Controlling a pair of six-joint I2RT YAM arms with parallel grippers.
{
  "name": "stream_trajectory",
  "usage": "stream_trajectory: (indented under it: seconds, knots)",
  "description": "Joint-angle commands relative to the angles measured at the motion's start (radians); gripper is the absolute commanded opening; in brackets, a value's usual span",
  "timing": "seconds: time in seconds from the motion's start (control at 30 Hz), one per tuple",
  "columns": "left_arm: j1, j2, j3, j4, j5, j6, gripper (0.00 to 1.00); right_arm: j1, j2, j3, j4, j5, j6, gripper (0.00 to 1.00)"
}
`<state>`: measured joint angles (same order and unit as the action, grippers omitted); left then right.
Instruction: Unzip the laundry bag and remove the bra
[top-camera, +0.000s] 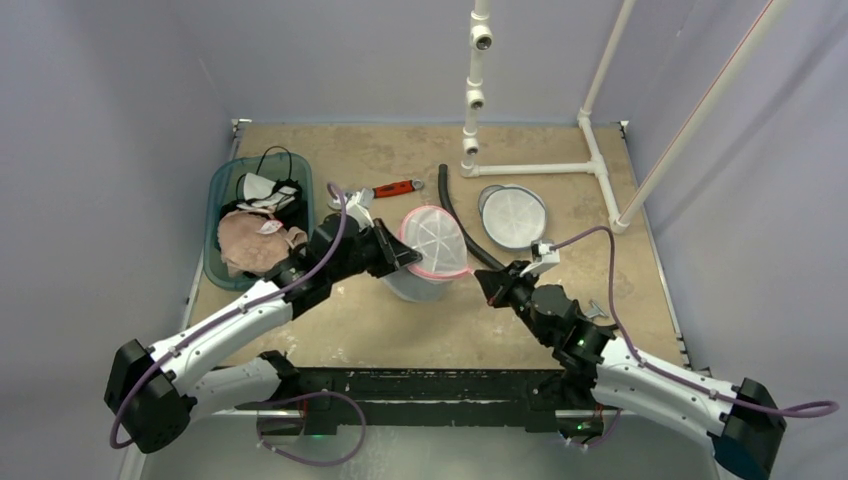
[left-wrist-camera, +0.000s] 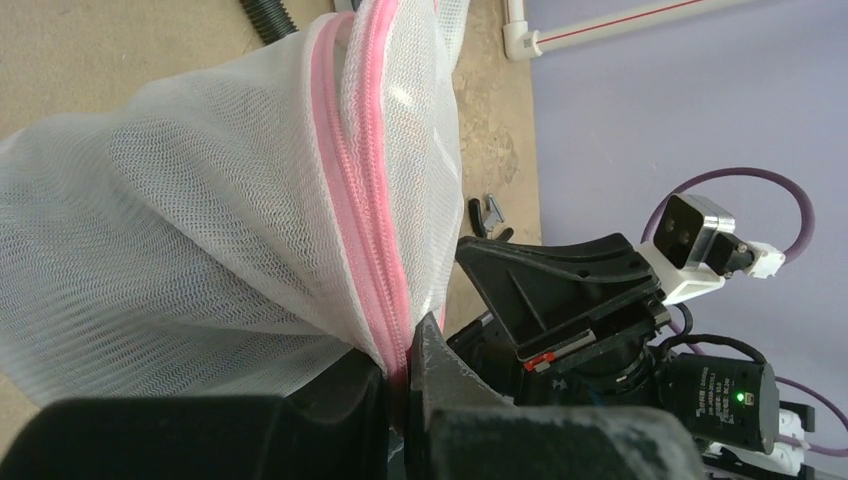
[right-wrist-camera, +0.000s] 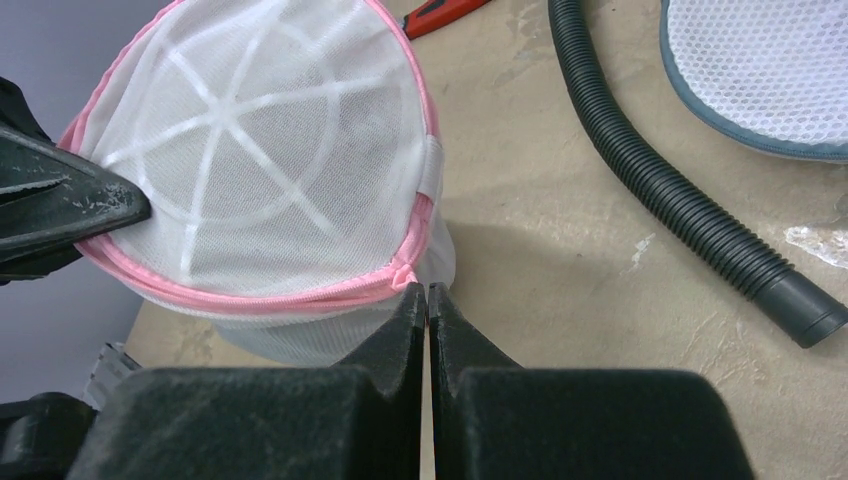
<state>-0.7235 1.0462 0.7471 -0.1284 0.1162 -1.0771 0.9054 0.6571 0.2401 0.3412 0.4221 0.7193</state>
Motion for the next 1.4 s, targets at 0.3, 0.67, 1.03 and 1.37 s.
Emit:
stream_trajectory:
  seconds: [0.3,0.67,1.03,1.37]
  knots:
    - [0.145,0.143,-0.064,0.292,0.229,0.169,0.05,-0.003,-0.128,-0.058,-0.073,0.020,-0.038,0.00]
    - [0.163,0.146,-0.063,0.206,0.185,0.169,0.68,-0.003,-0.125,-0.068,-0.021,-0.103,-0.071,0.00]
    - [-0.197,-0.045,-0.121,0.114,-0.123,-0.125,0.80,-0.003,-0.104,-0.026,-0.024,-0.107,-0.097,0.00]
    - [-0.488,0.009,-0.190,0.243,-0.453,-0.382,0.83,-0.003,-0.085,-0.007,-0.021,-0.110,-0.106,0.00]
